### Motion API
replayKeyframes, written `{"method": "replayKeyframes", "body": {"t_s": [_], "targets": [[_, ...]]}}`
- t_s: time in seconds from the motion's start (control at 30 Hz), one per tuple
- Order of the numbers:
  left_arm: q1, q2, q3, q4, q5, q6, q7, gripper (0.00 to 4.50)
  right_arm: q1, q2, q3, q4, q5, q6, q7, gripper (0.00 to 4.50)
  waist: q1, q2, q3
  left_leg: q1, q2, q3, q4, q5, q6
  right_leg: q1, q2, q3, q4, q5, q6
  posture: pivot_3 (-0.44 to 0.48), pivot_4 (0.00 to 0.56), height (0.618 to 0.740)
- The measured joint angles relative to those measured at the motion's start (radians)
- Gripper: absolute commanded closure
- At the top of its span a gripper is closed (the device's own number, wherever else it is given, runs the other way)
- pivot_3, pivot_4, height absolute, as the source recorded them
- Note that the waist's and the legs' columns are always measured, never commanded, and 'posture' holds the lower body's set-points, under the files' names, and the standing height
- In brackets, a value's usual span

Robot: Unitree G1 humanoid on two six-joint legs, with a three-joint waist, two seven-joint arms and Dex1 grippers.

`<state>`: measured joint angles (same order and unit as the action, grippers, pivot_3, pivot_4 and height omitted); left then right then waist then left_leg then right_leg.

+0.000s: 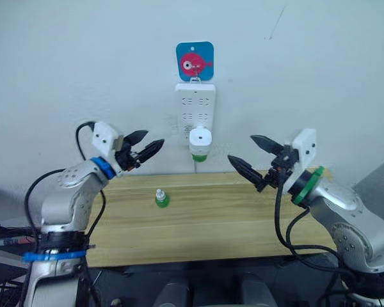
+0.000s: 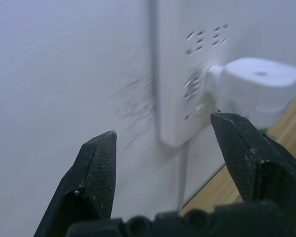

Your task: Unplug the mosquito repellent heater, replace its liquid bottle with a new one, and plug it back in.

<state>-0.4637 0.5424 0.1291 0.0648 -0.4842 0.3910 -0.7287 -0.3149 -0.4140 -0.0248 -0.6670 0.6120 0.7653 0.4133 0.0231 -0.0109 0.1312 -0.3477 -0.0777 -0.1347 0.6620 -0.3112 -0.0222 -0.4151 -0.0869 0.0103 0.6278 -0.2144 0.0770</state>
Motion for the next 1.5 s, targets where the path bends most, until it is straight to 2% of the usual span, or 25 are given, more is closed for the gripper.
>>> {"method": "replayKeyframes", "body": {"t_s": [0.17,0.33,0.53,0.8,0.87,1.03,1.07,1.3,1.5], "targets": [[-0.133,-0.075,-0.060,0.141,0.068,-0.066,-0.008,1.14,-0.089,0.043,0.056,-0.001,0.004,0.035,-0.049,0.00,-0.001,-0.002,0.001,-0.006,-0.001,0.000,0.000,0.000,-0.001,-0.006,0.000,0.001,0.000,0.000,0.000,0.044,0.134,0.740],[-0.192,-0.108,-0.077,0.238,0.109,-0.120,-0.030,1.14,-0.042,0.036,0.066,0.005,-0.024,0.035,-0.073,0.00,-0.002,-0.004,0.004,-0.012,-0.001,0.000,0.001,-0.001,-0.001,-0.011,0.000,0.000,0.000,0.001,0.000,0.041,0.157,0.740],[-0.275,-0.148,-0.104,0.346,0.151,-0.184,-0.086,1.14,0.033,0.027,0.061,0.028,-0.082,0.029,-0.113,0.00,-0.003,-0.006,0.022,-0.011,0.000,0.000,0.002,0.000,-0.001,-0.009,0.000,-0.001,0.000,0.001,-0.001,0.030,0.186,0.740],[-0.345,-0.154,-0.134,0.461,0.191,-0.271,-0.213,1.14,0.028,0.039,0.057,0.072,-0.154,0.014,-0.152,0.00,-0.011,-0.007,0.044,-0.013,0.000,-0.002,0.003,0.000,-0.001,-0.010,0.000,-0.003,0.001,0.001,-0.001,0.026,0.215,0.740],[-0.362,-0.153,-0.131,0.475,0.191,-0.271,-0.241,1.50,0.019,0.058,0.065,0.072,-0.160,0.017,-0.162,0.00,-0.010,-0.008,0.052,-0.014,0.000,-0.003,0.003,0.000,-0.001,-0.011,-0.001,-0.004,0.001,0.002,-0.001,0.026,0.218,0.740],[-0.374,-0.154,-0.129,0.491,0.190,-0.270,-0.286,2.88,-0.001,0.131,0.110,0.069,-0.169,0.042,-0.216,0.00,-0.018,-0.008,0.059,-0.016,0.000,-0.002,0.003,0.000,-0.001,-0.013,-0.001,-0.003,0.001,0.002,-0.001,0.020,0.222,0.740],[-0.374,-0.155,-0.129,0.490,0.188,-0.271,-0.299,3.01,-0.010,0.140,0.120,0.068,-0.174,0.051,-0.226,0.00,-0.017,-0.008,0.059,-0.016,0.000,-0.002,0.003,0.000,-0.001,-0.013,-0.001,-0.003,0.001,0.002,-0.001,0.018,0.224,0.740],[-0.374,-0.169,-0.119,0.491,0.187,-0.263,-0.290,3.16,-0.032,0.213,0.186,0.047,-0.243,0.096,-0.320,0.00,-0.018,-0.008,0.061,-0.016,0.000,-0.002,0.005,0.000,-0.001,-0.012,-0.001,-0.003,0.001,0.004,-0.001,0.015,0.228,0.740],[-0.374,-0.183,-0.113,0.491,0.190,-0.259,-0.277,3.16,-0.131,0.259,0.221,0.136,-0.357,0.069,-0.382,0.00,-0.019,-0.009,0.065,-0.016,0.000,-0.004,0.005,0.004,-0.003,-0.011,0.000,-0.005,0.001,0.006,-0.002,0.017,0.231,0.740]]}}
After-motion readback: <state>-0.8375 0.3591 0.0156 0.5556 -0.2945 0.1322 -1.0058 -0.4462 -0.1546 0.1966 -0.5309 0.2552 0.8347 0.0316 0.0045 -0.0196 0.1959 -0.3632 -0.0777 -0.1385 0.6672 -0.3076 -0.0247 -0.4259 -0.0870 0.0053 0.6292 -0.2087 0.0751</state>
